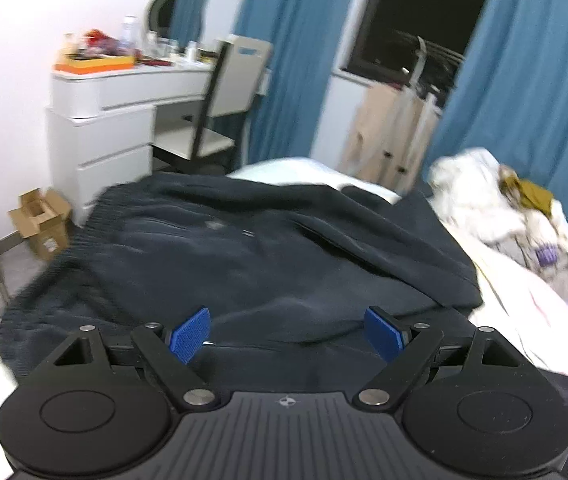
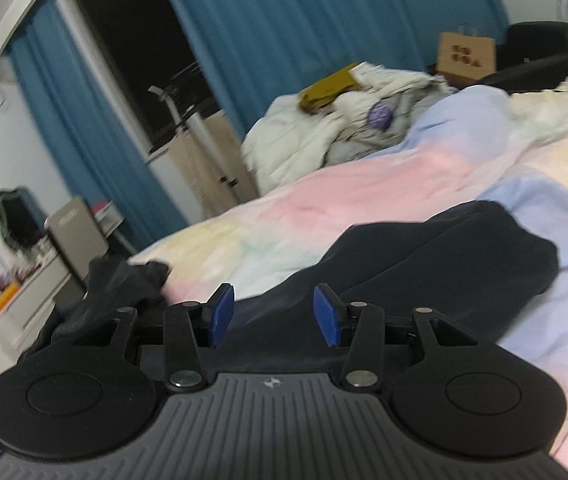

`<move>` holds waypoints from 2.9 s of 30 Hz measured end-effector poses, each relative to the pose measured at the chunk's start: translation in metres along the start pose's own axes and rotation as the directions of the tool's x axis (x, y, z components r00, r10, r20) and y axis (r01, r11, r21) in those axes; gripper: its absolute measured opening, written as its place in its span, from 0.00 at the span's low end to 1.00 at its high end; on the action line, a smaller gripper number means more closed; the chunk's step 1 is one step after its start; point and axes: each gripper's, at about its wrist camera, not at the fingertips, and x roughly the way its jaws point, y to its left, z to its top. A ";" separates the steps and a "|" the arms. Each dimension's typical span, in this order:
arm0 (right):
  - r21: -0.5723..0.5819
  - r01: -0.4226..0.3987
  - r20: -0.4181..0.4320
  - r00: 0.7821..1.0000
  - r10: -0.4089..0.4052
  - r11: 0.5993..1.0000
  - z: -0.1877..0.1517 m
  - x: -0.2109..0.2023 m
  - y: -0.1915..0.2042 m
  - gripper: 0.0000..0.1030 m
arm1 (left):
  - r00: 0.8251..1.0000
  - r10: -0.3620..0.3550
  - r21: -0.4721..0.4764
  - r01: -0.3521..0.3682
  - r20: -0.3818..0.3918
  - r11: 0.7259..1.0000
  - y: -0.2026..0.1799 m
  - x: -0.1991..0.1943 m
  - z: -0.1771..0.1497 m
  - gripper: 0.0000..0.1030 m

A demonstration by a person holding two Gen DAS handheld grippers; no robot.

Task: Fold clothes

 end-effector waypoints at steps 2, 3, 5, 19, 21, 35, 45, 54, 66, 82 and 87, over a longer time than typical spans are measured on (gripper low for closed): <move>-0.012 -0.007 -0.017 1.000 0.007 1.000 -0.003 0.002 0.007 0.46 | 1.000 -0.012 0.033 0.012 -0.005 0.999 -0.019 0.012 -0.002 0.84; -0.017 -0.009 -0.024 1.000 0.009 1.000 -0.005 0.004 0.008 0.46 | 1.000 -0.020 0.041 0.020 -0.013 0.999 -0.029 0.019 -0.003 0.84; -0.022 -0.014 -0.038 0.999 0.013 1.000 -0.008 0.007 0.011 0.46 | 0.999 -0.037 0.057 0.038 -0.030 0.998 -0.048 0.032 -0.005 0.84; -0.058 -0.143 -0.113 0.984 0.136 0.988 -0.028 0.044 0.031 0.46 | 0.995 -0.074 0.222 0.089 -0.074 0.971 -0.110 0.108 -0.032 0.84; -0.058 -0.167 -0.132 0.979 0.158 0.984 -0.032 0.050 0.035 0.46 | 0.993 -0.085 0.234 0.102 -0.083 0.967 -0.109 0.113 -0.032 0.83; -0.107 -0.285 -0.227 0.940 0.256 0.953 -0.004 0.171 0.111 0.60 | 0.991 -0.127 0.171 0.117 0.052 0.978 -0.059 0.134 0.007 0.84; -0.048 -0.371 -0.301 0.891 0.341 0.927 0.012 0.328 0.202 0.90 | 0.984 -0.178 -0.028 0.179 0.017 0.984 -0.016 0.177 0.003 0.84; -0.163 -0.289 -0.394 0.896 0.206 0.943 -0.014 0.360 0.233 0.34 | 0.979 -0.200 -0.136 0.203 0.032 0.970 0.012 0.187 0.004 0.84; -0.342 -0.138 -0.059 0.990 0.126 0.930 0.041 0.240 0.320 0.10 | 0.977 -0.141 -0.265 0.180 0.159 0.947 0.038 0.146 0.011 0.84; -0.285 -0.479 -0.512 0.808 0.291 0.830 -0.045 0.373 0.396 0.55 | 0.987 0.014 -0.406 0.052 0.160 0.913 0.079 0.148 0.015 0.84; -0.137 -0.626 -0.408 0.742 0.532 0.768 -0.024 0.351 0.370 0.77 | 0.990 -0.009 -0.401 0.066 0.143 0.914 0.075 0.147 0.012 0.84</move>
